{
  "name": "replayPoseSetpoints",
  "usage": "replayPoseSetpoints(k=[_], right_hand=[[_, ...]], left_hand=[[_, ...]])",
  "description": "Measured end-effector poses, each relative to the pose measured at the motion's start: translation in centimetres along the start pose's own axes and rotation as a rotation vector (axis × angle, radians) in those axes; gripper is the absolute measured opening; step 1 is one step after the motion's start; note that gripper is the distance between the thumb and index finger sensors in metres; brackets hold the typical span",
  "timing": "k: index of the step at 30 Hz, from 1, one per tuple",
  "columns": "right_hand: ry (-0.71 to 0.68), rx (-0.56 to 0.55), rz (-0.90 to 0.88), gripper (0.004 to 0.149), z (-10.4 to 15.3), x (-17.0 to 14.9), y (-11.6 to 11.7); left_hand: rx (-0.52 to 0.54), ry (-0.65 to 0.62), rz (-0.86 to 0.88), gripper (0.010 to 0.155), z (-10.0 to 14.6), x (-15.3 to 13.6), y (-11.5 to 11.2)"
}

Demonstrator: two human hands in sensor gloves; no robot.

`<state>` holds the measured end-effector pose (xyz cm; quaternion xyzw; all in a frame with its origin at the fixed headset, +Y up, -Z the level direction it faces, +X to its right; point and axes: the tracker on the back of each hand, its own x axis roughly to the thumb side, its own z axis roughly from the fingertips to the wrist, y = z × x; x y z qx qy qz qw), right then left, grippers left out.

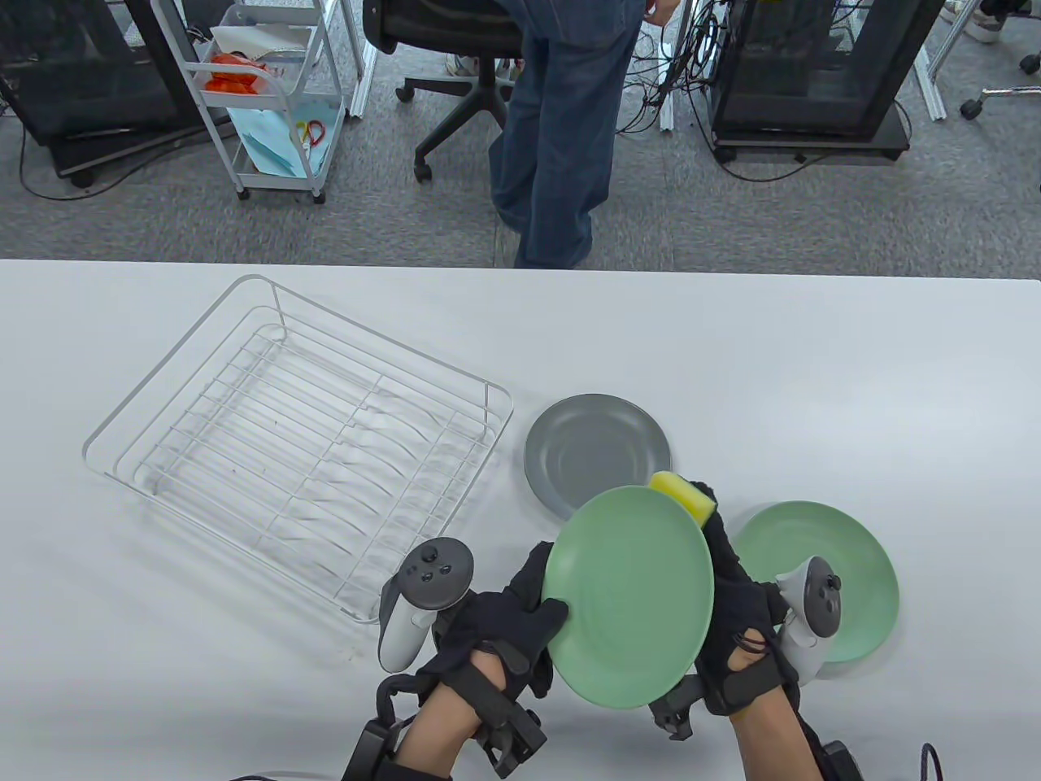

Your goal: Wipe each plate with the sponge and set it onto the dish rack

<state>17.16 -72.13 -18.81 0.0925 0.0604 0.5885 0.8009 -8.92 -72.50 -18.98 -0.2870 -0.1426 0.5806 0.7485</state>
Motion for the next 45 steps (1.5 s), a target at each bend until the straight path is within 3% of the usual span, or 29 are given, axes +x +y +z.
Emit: replayPoseSetpoints(k=[14, 26, 37, 45], right_hand=[[0.056, 0.118, 0.165, 0.068, 0.0, -1.1, 2.9], [0.232, 0.372, 0.051, 0.066, 0.2, -2.7, 5.9], [0.266, 0.404, -0.11, 0.067, 0.4, -1.8, 5.0], [0.207, 0.346, -0.227, 0.07, 0.6, 0.0, 3.3]], left_hand=[[0.09, -0.045, -0.028, 0.06, 0.6, 0.7, 1.5], [0.276, -0.09, -0.011, 0.049, 2.5, 1.1, 4.7], [0.42, -0.076, -0.029, 0.05, 4.0, 1.2, 6.5], [0.469, -0.038, -0.039, 0.05, 4.4, 1.1, 6.9]])
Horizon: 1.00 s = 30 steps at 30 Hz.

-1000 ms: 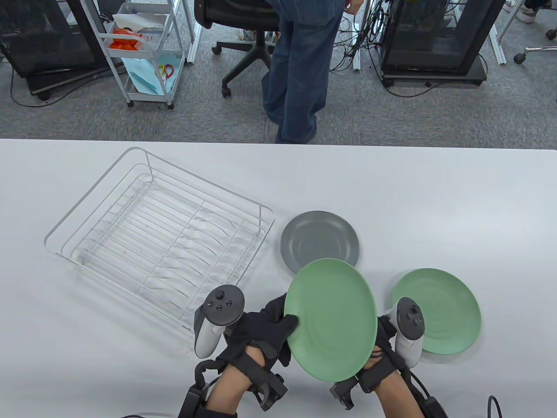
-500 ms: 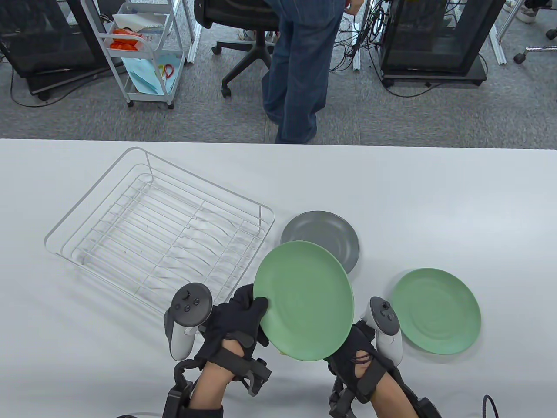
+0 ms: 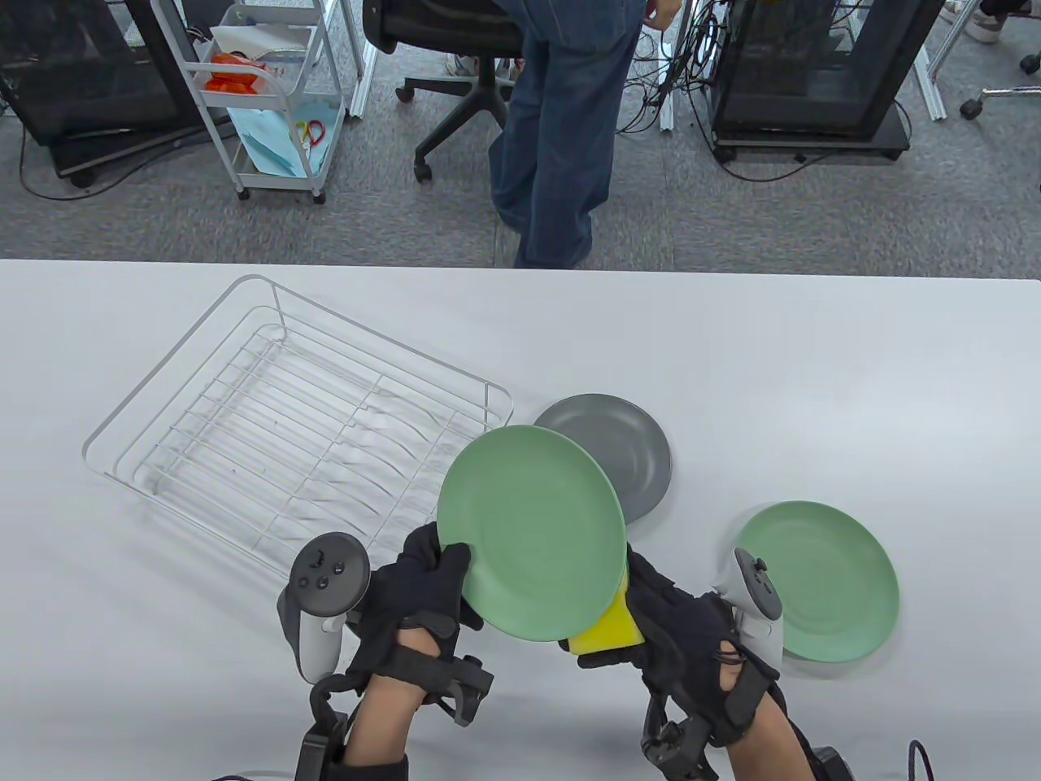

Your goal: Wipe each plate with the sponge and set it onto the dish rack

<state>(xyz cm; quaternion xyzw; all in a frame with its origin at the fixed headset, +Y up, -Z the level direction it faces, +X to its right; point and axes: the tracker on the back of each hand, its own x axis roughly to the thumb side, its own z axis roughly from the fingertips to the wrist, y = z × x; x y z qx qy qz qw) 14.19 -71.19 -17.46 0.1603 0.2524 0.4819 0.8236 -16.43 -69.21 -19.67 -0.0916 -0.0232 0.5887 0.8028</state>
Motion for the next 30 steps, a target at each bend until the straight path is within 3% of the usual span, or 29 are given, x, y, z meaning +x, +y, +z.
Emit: replayPoseSetpoints(k=[6, 9, 14, 24, 30], right_hand=[[-0.102, -0.081, 0.011, 0.069, 0.6, 1.1, -0.6], [-0.207, -0.181, 0.063, 0.067, 0.9, 1.8, -1.0], [-0.289, -0.229, 0.101, 0.065, 1.2, 2.3, -1.1], [-0.388, -0.35, 0.181, 0.06, 1.8, 2.6, -1.8], [-0.361, -0.403, 0.175, 0.058, 1.4, 1.7, -2.0]], left_hand=[[-0.026, 0.025, -0.002, 0.051, -0.1, -0.3, -0.6], [-0.051, 0.053, -0.046, 0.053, -0.1, -0.4, -1.5], [-0.135, 0.083, -0.064, 0.059, -0.4, -0.6, -3.5], [-0.369, 0.1, 0.047, 0.061, -0.6, -1.2, -8.6], [-0.423, 0.085, 0.066, 0.062, -0.6, -1.1, -9.6]])
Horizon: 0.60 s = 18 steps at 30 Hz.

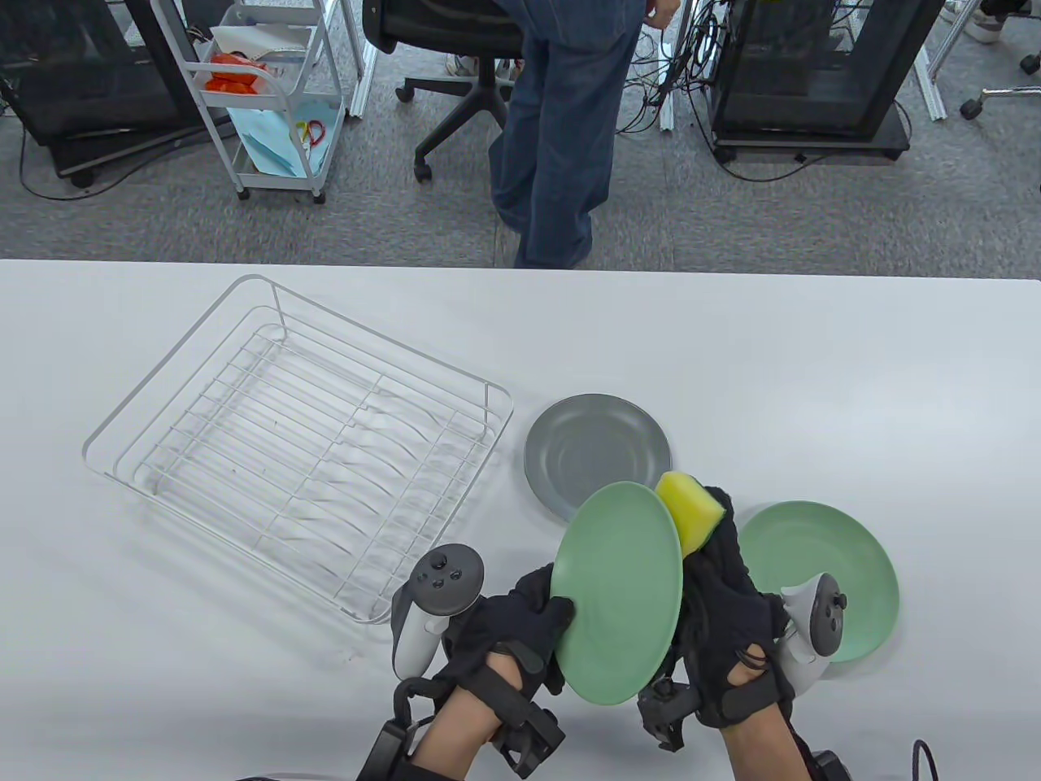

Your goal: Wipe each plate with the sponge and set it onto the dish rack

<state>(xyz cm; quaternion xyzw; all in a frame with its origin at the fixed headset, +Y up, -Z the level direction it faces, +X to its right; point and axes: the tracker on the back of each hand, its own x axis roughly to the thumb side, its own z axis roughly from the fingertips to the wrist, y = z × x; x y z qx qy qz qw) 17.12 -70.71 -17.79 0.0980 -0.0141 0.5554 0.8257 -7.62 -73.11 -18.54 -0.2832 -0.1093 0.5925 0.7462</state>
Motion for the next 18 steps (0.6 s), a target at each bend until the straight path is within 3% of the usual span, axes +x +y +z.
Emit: replayPoseSetpoints(k=[9, 18], right_hand=[[0.159, 0.118, 0.116, 0.066, -0.1, -2.5, 2.2], [0.309, 0.272, 0.066, 0.068, 0.1, -3.3, 3.1]], left_hand=[[0.074, -0.024, 0.034, 0.06, 0.5, -0.1, 1.3], [0.163, -0.046, 0.036, 0.054, 1.3, 0.2, 3.1]])
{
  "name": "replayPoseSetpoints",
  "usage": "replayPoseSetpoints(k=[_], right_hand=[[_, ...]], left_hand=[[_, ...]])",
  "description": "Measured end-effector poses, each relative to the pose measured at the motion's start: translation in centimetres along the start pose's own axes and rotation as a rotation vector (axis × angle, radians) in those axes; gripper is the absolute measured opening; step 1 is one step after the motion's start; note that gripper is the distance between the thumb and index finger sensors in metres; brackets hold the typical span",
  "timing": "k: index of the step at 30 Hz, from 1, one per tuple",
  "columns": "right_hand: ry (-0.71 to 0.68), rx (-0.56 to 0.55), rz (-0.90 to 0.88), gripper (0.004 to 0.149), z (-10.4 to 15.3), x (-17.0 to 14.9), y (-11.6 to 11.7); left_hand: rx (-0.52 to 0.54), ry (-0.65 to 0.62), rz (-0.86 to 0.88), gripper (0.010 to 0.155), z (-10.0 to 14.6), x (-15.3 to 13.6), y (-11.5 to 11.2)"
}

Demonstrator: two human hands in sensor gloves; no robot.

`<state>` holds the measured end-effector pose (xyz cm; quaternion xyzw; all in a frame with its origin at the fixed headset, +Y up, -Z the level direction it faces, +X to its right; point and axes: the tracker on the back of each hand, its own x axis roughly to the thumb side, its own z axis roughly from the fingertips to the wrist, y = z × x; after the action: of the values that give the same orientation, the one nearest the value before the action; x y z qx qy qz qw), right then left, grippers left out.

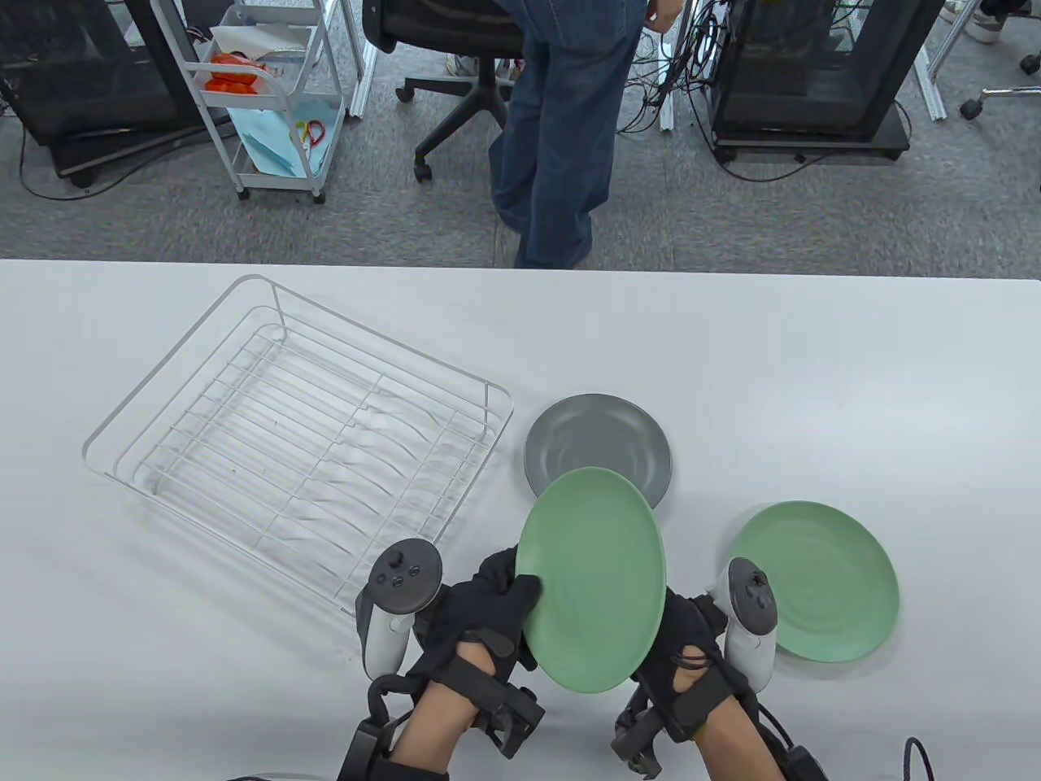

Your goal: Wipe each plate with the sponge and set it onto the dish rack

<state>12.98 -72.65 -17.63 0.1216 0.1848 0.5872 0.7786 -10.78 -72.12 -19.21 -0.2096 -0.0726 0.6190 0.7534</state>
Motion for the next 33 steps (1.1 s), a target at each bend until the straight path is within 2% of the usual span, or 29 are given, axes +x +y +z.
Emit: replayPoseSetpoints(k=[6, 17, 29, 31, 33], right_hand=[[0.034, 0.12, -0.12, 0.07, 0.4, 0.6, 0.3], [-0.077, 0.131, -0.171, 0.072, 1.1, 2.7, -0.2], [-0.232, -0.001, -0.275, 0.07, 2.2, 4.7, -2.9], [-0.253, -0.067, -0.244, 0.07, 2.6, 5.1, -3.8], [-0.245, -0.2, -0.135, 0.069, 3.1, 5.3, -5.0]], left_hand=[[0.011, 0.003, -0.003, 0.052, 0.1, 0.0, 0.4], [0.045, 0.038, 0.021, 0.051, 0.1, -0.5, 0.9], [0.044, 0.006, 0.064, 0.048, 0.2, -0.3, 0.8], [0.039, -0.004, 0.072, 0.048, 0.2, -0.3, 0.9], [0.041, -0.011, 0.066, 0.049, 0.2, -0.3, 0.9]])
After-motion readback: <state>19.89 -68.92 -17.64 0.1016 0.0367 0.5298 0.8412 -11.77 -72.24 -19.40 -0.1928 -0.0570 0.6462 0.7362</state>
